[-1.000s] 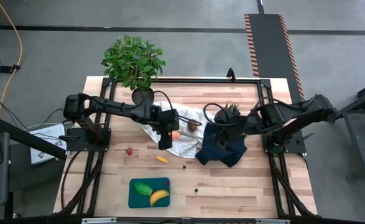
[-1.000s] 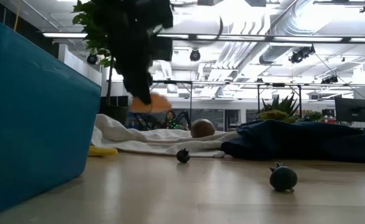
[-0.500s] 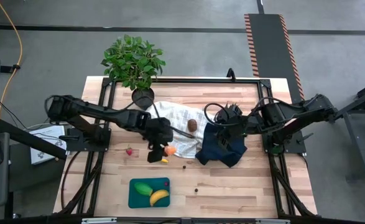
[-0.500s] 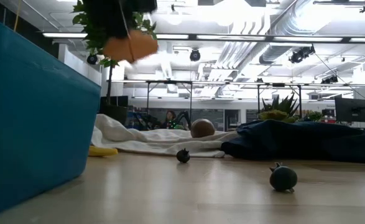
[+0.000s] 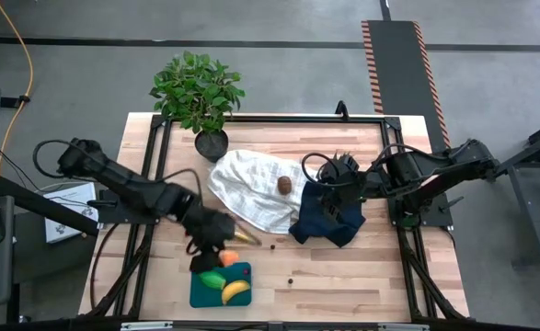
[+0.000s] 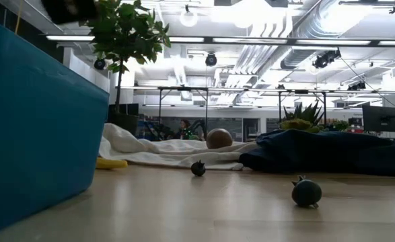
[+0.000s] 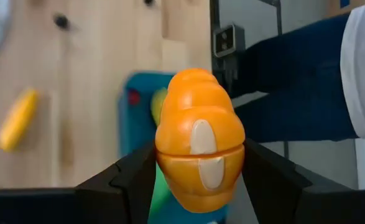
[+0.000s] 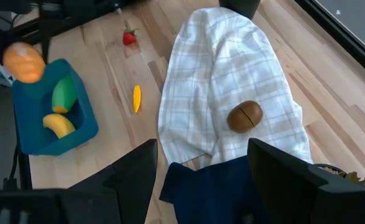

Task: Pick and placing Produce into tupperware
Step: Put the croissant into the bin

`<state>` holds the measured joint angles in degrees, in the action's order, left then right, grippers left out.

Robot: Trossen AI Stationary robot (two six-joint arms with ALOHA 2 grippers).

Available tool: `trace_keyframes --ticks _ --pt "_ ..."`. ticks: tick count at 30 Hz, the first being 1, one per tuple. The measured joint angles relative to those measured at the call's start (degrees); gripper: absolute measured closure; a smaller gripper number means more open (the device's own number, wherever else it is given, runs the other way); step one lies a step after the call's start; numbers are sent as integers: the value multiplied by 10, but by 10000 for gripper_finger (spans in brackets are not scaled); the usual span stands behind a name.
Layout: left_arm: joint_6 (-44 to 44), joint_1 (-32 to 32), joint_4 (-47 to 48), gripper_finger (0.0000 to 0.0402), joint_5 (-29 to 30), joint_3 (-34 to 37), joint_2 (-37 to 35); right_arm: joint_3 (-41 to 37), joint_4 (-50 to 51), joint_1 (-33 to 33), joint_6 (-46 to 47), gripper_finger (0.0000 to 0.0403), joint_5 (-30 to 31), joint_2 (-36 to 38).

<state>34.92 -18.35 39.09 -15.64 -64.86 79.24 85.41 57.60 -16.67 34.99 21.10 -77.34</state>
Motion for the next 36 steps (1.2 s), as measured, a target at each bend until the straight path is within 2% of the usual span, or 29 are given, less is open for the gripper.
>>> trace_keyframes --ticks 4,11,19,25,36 --pt "81 -60 0 204 48 0 0 0 0 -5 -4 162 -2 0" --pt "227 -146 0 204 169 0 0 0 0 -14 -5 162 -2 0" --pt "338 -200 16 204 266 -1 27 0 -3 -22 -9 162 -5 0" --pt "375 -219 10 204 286 0 78 0 -8 -30 -7 162 -6 0" --pt "380 -218 7 204 283 0 143 0 -13 -36 -3 162 -7 0"
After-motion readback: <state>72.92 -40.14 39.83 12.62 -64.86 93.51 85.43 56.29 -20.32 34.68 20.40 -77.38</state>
